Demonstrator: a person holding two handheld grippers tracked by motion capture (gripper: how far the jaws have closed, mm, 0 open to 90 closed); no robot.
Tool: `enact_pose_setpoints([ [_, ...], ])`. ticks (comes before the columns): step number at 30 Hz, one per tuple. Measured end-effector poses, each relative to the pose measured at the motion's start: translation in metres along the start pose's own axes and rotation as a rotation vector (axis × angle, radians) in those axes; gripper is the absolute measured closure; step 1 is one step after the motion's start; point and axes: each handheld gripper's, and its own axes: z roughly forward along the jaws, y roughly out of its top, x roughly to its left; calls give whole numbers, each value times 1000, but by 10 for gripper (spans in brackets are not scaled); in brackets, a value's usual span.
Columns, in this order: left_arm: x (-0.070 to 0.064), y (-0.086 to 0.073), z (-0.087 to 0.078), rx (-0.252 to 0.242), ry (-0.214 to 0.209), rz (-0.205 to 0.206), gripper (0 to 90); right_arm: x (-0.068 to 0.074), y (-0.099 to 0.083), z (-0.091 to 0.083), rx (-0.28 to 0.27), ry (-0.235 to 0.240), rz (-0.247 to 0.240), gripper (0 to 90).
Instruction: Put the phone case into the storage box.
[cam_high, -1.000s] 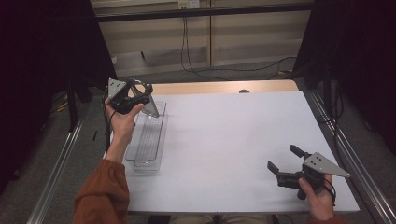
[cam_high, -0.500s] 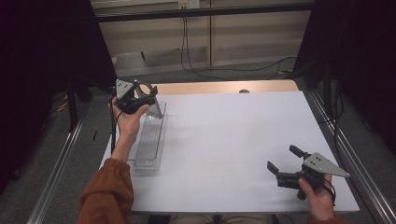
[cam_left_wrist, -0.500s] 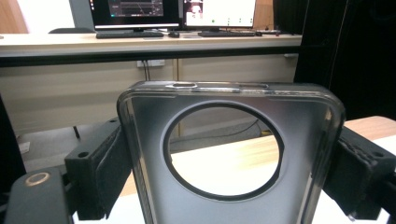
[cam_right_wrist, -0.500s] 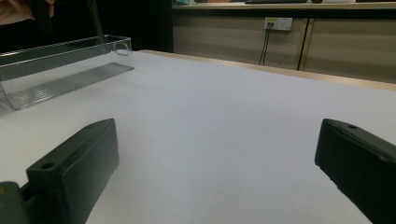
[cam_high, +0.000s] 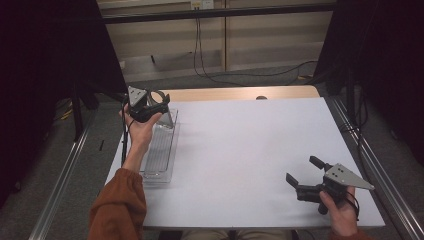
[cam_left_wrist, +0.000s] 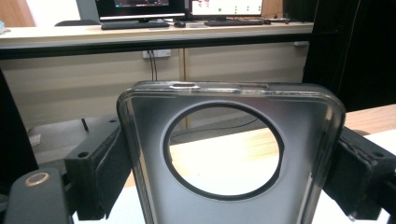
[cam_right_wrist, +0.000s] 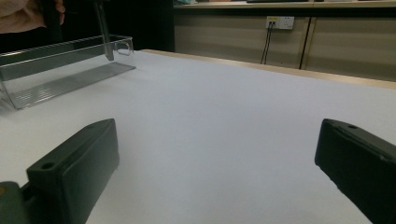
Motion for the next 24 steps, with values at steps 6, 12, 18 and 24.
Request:
enact_pose_setpoints([
  [6, -2, -4, 5, 13, 8, 4, 124, 0, 0, 0, -2, -1, 3, 0],
  [12, -2, -8, 10, 14, 2, -3, 125, 1, 0, 0, -4, -2, 4, 0],
  [18, -3, -10, 13, 20, -8, 9, 124, 1, -1, 0, 3, 2, 5, 0],
  [24, 1, -15, 18, 25, 5, -13, 124, 1, -1, 0, 0, 3, 3, 0],
])
